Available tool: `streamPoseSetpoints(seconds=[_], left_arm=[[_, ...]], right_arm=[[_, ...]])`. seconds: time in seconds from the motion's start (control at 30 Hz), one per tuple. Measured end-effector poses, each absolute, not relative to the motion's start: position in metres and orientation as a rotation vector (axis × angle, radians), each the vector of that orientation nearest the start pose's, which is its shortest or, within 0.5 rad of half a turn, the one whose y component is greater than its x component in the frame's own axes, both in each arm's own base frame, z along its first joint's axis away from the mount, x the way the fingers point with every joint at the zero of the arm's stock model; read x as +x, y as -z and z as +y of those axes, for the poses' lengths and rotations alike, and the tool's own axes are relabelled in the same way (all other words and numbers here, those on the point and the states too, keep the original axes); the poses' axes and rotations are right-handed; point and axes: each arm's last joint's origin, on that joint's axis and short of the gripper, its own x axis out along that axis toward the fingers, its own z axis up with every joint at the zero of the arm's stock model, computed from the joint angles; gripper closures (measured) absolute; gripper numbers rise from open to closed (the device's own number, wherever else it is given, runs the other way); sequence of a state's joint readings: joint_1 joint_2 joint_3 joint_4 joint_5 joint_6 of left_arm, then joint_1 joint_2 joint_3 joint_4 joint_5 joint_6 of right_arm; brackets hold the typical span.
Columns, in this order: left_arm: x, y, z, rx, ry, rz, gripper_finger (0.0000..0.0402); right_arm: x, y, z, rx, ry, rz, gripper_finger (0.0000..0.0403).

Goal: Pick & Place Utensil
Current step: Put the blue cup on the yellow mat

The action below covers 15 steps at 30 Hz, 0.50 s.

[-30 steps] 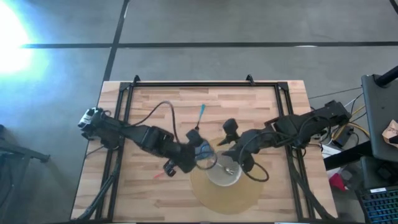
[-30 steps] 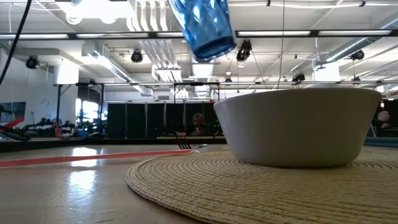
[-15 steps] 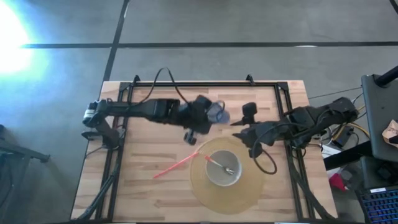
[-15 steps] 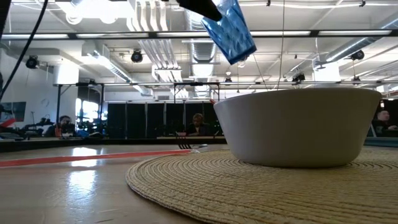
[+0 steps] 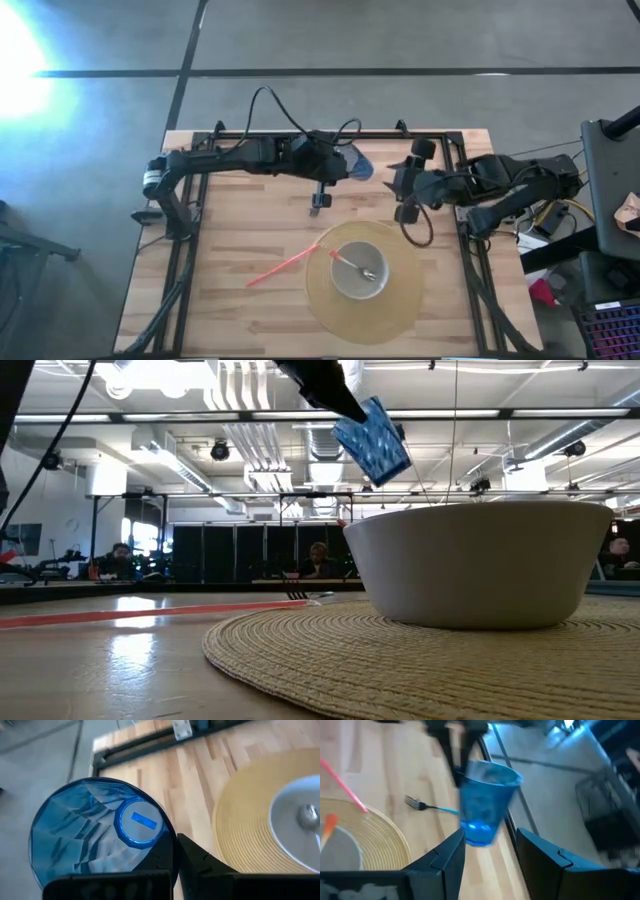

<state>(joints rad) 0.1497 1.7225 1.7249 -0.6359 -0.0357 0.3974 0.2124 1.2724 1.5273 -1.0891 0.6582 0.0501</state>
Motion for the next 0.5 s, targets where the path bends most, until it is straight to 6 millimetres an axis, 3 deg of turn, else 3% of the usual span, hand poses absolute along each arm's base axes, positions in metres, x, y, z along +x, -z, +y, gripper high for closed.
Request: streamPoseSetpoints(seconds=[0.23,0.5], left_arm=[[0.394,-0.339,0.060,0.327,-0.013,0.733,0.0399],[0.406,-0.306,0.062,0.310,0.017,0.868,0.0396]], right_arm=[[0.225,-0.401,0.014,-0.200,0.547,0.787,0.0229],[0.227,-0.386,0.011,-0.203,0.565,0.834,0.0229]])
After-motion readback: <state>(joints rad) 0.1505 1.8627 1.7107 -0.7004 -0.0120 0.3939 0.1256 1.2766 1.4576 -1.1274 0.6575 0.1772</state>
